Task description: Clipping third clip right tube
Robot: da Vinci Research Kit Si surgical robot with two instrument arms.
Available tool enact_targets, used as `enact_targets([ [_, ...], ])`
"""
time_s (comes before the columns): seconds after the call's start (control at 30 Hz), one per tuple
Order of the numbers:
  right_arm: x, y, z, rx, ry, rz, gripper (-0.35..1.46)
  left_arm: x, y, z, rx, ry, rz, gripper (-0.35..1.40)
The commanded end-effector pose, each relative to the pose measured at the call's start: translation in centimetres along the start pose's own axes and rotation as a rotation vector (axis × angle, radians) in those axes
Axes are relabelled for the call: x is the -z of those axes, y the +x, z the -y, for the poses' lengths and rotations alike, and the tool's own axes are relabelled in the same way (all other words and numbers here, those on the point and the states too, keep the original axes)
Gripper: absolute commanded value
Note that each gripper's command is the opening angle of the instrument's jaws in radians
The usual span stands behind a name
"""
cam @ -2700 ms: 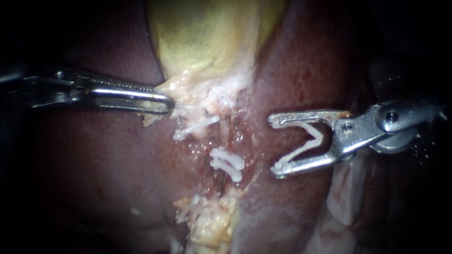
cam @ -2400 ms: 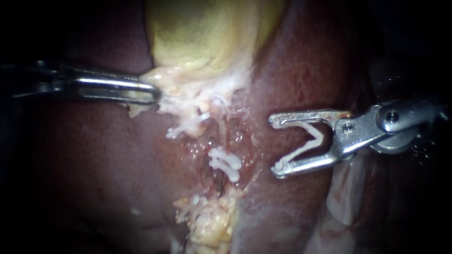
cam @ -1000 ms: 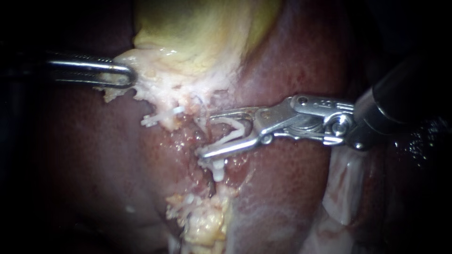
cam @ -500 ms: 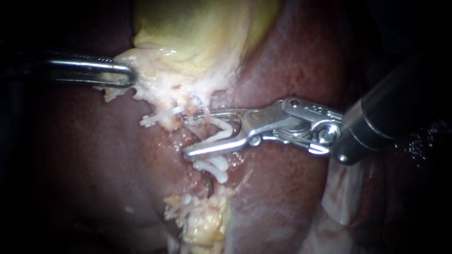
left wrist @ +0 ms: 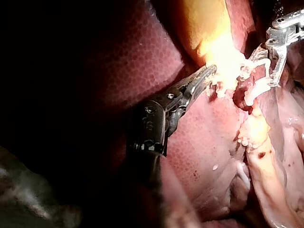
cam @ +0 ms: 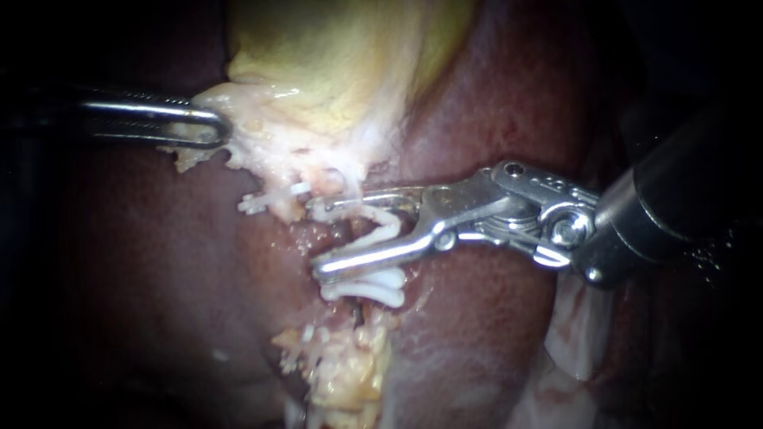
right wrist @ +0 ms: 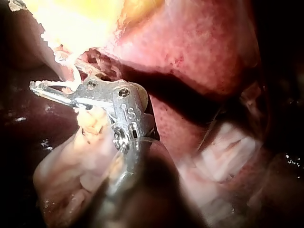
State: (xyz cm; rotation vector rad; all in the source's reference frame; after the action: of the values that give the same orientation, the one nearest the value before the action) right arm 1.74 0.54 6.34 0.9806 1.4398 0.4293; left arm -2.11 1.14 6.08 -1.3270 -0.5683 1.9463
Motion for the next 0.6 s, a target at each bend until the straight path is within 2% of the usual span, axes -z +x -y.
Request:
enact_targets([
  [0.03, 0.0, 0.01, 0.0, -0.013, 0.001, 0.001, 0.37, 0.0, 0.0, 0.0, 0.0, -0.001, 0.0, -0.35],
  [0.13, 0.02, 0.07, 0.0, -0.07, -0.013, -0.008, 0.28, 0.0, 0.0, 0.0, 0.0, -0.001, 0.0, -0.35],
  [0.27, 0.05, 0.13, 0.02, -0.102, -0.016, -0.012, 0.14, 0.0, 0.0, 0.0, 0.0, -0.001, 0.0, -0.35],
  [0.4, 0.06, 0.12, 0.03, -0.12, -0.029, -0.018, -0.1, 0.0, 0.0, 0.0, 0.0, -0.001, 0.0, -0.35],
  [0.5, 0.08, 0.1, 0.03, -0.166, -0.034, -0.021, -0.35, 0.0, 0.0, 0.0, 0.0, -0.001, 0.0, -0.35],
  [0.6, 0.09, 0.08, 0.05, -0.164, -0.071, -0.034, -0.35, 0.0, 0.0, 0.0, 0.0, -0.001, 0.0, -0.35],
])
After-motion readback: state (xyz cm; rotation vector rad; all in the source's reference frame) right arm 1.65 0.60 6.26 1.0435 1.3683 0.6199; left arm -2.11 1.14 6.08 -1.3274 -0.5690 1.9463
